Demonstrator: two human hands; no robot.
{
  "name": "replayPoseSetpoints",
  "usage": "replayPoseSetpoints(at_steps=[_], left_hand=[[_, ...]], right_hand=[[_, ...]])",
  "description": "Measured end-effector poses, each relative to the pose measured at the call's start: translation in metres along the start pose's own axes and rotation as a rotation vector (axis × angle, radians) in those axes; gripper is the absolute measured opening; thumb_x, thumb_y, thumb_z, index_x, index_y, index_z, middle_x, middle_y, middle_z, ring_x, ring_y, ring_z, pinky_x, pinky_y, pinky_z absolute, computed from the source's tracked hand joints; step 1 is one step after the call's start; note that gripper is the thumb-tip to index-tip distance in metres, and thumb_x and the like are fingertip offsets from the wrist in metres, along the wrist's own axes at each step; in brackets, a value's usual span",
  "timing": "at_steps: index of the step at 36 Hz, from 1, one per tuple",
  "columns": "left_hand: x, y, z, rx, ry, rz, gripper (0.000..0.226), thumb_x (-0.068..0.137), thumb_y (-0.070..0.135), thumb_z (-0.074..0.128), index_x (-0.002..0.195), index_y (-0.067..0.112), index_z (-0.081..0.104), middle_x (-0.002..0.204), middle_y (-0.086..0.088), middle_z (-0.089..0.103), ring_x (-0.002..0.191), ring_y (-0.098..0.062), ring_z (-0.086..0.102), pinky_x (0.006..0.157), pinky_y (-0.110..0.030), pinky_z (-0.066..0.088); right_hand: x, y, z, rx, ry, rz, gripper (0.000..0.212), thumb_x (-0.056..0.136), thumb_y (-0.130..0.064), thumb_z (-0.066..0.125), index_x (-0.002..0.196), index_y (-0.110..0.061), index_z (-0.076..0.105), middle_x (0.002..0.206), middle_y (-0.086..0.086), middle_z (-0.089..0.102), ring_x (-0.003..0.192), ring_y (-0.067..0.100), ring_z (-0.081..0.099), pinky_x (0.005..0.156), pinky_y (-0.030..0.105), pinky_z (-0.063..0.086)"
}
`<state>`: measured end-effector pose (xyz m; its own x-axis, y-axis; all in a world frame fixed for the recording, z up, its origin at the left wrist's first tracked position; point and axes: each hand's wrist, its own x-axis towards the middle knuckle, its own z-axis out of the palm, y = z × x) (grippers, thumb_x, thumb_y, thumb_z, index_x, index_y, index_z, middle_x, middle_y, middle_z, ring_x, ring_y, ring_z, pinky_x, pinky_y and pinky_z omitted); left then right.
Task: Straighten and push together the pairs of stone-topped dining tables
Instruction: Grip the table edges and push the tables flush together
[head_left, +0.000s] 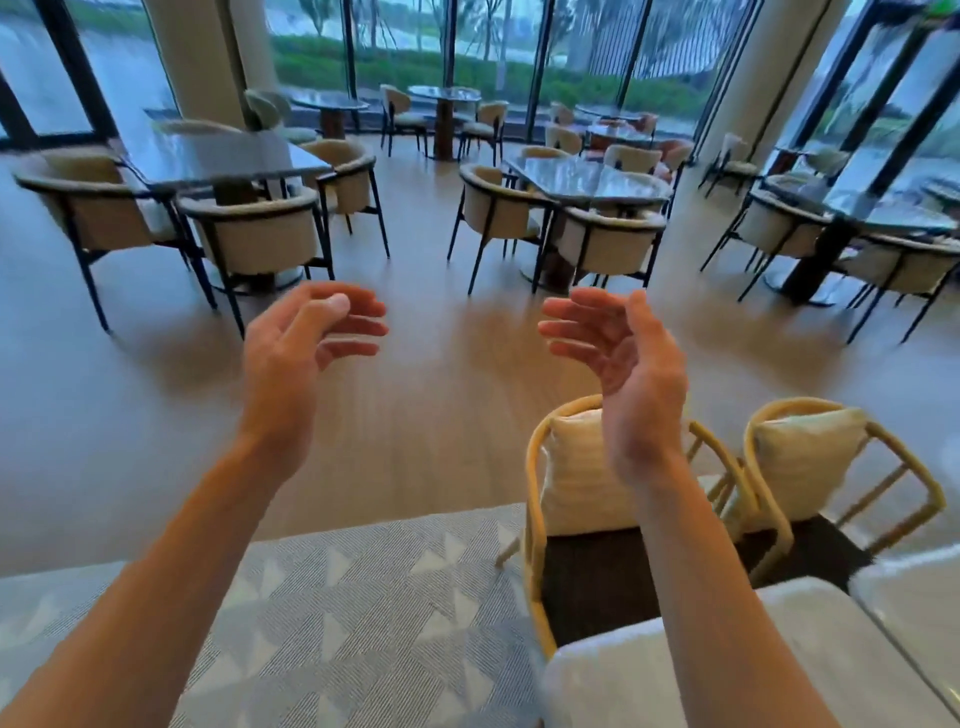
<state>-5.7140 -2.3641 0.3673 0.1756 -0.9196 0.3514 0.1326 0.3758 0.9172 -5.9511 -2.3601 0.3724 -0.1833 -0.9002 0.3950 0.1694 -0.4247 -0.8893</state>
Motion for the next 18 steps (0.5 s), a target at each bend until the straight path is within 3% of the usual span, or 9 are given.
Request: replayPoseSetpoints(at_steps=[5,13,18], left_hand=[[0.124,-0.045,0.016,-0.046,-0.101,0.041,0.028,0.089,0.024,0.047,0.099,0.01,0.068,0.098,-0.011,0.074,0.092,-0.025,0.071,0.079,-0.033,0.057],[0.32,-0.083,0.073,-0.109,-0.29,0.046,0.028,0.089,0.024,0.046,0.099,0.012,0.069,0.102,-0.012,0.074,0.097,-0.03,0.07,0.087,-0.049,0.054],[0.428,-0.112,0.13,-0.154,-0.446,0.107,0.03,0.084,0.036,0.052,0.1,0.017,0.07,0.102,-0.007,0.075,0.099,-0.027,0.07,0.087,-0.046,0.056]], right_hand=[[0.106,0.049,0.025,-0.02,0.049,-0.065,0.052,0.101,-0.037,0.031,0.109,0.001,0.066,0.107,0.022,0.073,0.097,0.038,0.07,0.084,0.045,0.055],[0.271,0.076,0.042,-0.109,0.202,-0.159,0.046,0.1,-0.04,0.034,0.103,-0.01,0.069,0.105,0.017,0.075,0.099,0.038,0.07,0.088,0.049,0.053],[0.365,0.082,0.02,-0.173,0.309,-0.252,0.045,0.101,-0.038,0.033,0.105,-0.009,0.067,0.105,0.016,0.074,0.098,0.036,0.07,0.085,0.045,0.055]])
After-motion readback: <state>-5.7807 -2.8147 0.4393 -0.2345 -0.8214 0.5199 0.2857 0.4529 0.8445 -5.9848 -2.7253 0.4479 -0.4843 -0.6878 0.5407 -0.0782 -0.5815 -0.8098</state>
